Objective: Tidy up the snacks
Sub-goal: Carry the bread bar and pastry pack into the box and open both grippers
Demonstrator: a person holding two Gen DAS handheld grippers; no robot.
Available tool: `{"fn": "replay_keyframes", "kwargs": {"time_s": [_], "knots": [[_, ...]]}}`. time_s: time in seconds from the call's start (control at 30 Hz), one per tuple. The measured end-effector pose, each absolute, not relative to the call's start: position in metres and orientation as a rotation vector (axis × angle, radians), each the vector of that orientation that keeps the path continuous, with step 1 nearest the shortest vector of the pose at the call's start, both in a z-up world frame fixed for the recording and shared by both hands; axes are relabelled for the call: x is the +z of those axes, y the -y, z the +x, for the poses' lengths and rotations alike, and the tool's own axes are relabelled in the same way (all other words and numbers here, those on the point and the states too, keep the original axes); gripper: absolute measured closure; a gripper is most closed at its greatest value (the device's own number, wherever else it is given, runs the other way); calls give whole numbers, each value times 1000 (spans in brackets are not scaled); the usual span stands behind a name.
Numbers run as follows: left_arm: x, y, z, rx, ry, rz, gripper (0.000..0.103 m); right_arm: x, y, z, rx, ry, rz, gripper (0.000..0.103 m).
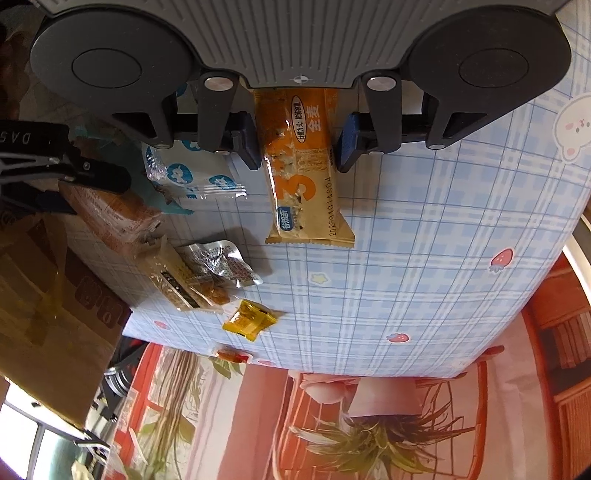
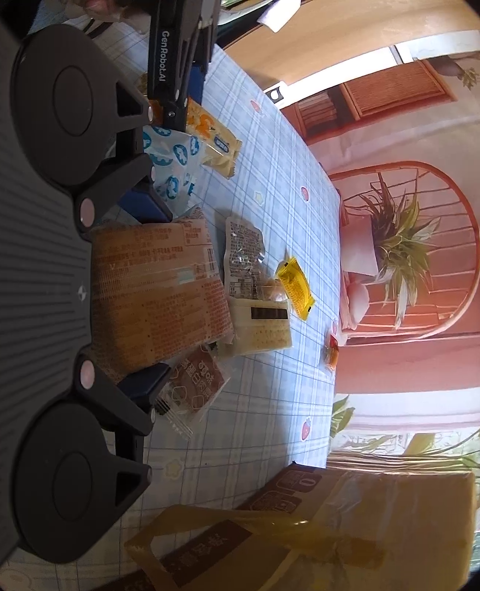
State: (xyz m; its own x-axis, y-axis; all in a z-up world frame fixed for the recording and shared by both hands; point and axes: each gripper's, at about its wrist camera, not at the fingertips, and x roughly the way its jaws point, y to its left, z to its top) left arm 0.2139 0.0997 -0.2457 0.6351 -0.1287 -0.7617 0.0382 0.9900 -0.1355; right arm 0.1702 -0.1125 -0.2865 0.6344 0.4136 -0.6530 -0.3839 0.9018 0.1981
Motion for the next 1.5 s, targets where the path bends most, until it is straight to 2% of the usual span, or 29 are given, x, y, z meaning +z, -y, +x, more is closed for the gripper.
{"fn": "replay_keyframes", "kwargs": {"time_s": [0.1,0.3,0.6,0.87,1.1,1.37,1.5], "knots": [[-244,-109,214,-112,-874,-181,60,-285,113,167,474,-754,37,25],[-218,-101,213,-127,-797,-143,60,-265,127,161,476,-684,97,26],[-131,-80,239,-270,-628,-133,60,-190,161,163,428,-471,123,26],[-63,-14,273,-471,-503,-140,60,-113,217,166,287,-260,96,26],[-19,80,314,-634,-425,-109,60,-96,276,168,33,-213,54,26],[-31,186,368,-722,-478,-13,60,-114,295,186,-109,-263,-40,26],[-53,203,395,-711,-528,36,60,-126,296,198,-107,-295,-48,26]]}}
